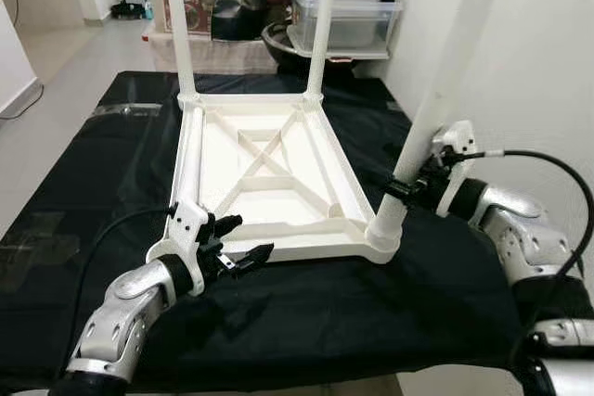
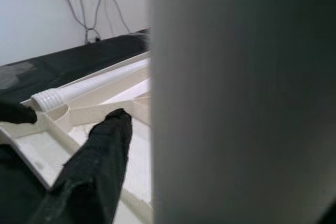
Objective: Building children table
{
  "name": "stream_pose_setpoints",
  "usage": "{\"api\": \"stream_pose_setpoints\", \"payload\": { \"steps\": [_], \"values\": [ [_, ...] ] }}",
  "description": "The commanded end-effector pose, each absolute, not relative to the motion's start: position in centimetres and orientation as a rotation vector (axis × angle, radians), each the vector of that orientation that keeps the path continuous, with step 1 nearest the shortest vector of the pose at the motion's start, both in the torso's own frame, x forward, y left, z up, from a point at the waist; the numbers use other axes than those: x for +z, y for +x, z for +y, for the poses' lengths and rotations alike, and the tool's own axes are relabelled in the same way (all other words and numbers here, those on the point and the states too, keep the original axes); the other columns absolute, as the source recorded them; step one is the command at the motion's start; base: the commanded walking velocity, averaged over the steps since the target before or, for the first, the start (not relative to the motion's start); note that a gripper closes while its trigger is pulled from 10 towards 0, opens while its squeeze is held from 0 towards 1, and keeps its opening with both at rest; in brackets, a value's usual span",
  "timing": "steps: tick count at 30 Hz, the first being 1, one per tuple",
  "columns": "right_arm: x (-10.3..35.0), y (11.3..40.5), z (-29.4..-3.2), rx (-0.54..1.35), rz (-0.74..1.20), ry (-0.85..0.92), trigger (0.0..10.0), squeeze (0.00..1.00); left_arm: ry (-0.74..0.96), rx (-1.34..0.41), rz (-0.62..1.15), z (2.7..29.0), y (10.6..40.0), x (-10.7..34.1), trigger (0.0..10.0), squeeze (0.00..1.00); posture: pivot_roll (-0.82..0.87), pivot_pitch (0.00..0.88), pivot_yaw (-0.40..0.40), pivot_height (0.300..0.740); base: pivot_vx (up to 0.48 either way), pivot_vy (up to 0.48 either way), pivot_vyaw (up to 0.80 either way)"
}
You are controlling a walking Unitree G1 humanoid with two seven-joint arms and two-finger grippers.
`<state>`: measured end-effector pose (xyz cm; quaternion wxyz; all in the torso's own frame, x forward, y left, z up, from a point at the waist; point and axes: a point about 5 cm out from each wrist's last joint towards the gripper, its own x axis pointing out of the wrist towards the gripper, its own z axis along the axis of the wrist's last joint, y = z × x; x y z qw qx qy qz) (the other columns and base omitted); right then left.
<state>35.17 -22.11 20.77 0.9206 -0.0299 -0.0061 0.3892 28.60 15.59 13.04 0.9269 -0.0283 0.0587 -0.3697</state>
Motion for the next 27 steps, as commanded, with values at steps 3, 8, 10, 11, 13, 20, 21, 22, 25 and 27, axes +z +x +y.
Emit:
{"api": "stream_pose_setpoints", "payload": {
  "steps": [3,8,10,11,13,20,21,22,25,27],
  "values": [
    [20.5,35.3,-22.5,0.813,-0.007,-0.070,0.0,0.00,-0.038,-0.766,0.127,15.6,28.4,12.8,10.0,0.00,0.12,0.000,-0.115,0.740,0.000,0.000,0.00],
    [20.1,35.2,-23.2,0.796,-0.005,-0.049,0.0,0.00,-0.037,-0.773,0.135,15.6,28.4,12.7,10.0,0.00,0.11,0.000,-0.112,0.740,0.000,0.000,0.00],
    [19.2,35.6,-23.3,0.714,0.014,-0.049,0.0,0.00,-0.039,-0.779,0.135,15.4,28.4,12.7,10.0,0.00,0.11,0.000,-0.110,0.740,0.000,0.000,0.00],
    [18.4,35.9,-23.1,0.632,0.053,-0.070,0.0,0.00,-0.041,-0.783,0.134,15.3,28.4,12.7,10.0,0.00,0.11,0.000,-0.110,0.740,0.000,0.000,0.00],
    [18.3,35.9,-23.1,0.617,0.062,-0.076,0.0,0.00,-0.041,-0.783,0.134,15.3,28.4,12.7,10.0,0.00,0.11,0.000,-0.110,0.740,0.000,0.000,0.00],
    [17.1,34.2,-19.2,-0.146,0.142,0.142,0.0,0.00,-0.051,-0.783,0.140,15.4,28.2,12.6,10.0,0.00,0.10,0.000,-0.092,0.740,0.000,0.000,0.00],
    [17.1,34.2,-19.2,-0.146,0.142,0.142,0.0,0.00,-0.051,-0.783,0.140,15.4,28.2,12.6,10.0,0.00,0.10,0.000,-0.092,0.740,0.000,0.000,0.00],
    [17.1,34.2,-19.2,-0.146,0.142,0.142,0.0,0.00,-0.051,-0.783,0.140,15.4,28.2,12.6,10.0,0.00,0.10,0.000,-0.092,0.740,0.000,0.000,0.00],
    [17.2,33.2,-16.4,-0.104,0.120,0.159,0.0,0.00,-0.054,-0.786,0.139,15.3,28.2,12.7,10.0,0.00,0.10,0.000,-0.086,0.740,0.000,0.000,0.00],
    [17.2,32.1,-13.4,-0.076,0.135,0.176,0.0,0.00,-0.058,-0.788,0.137,15.2,28.4,12.7,10.0,0.00,0.09,0.000,-0.087,0.740,0.000,0.000,0.00]
  ]
}}
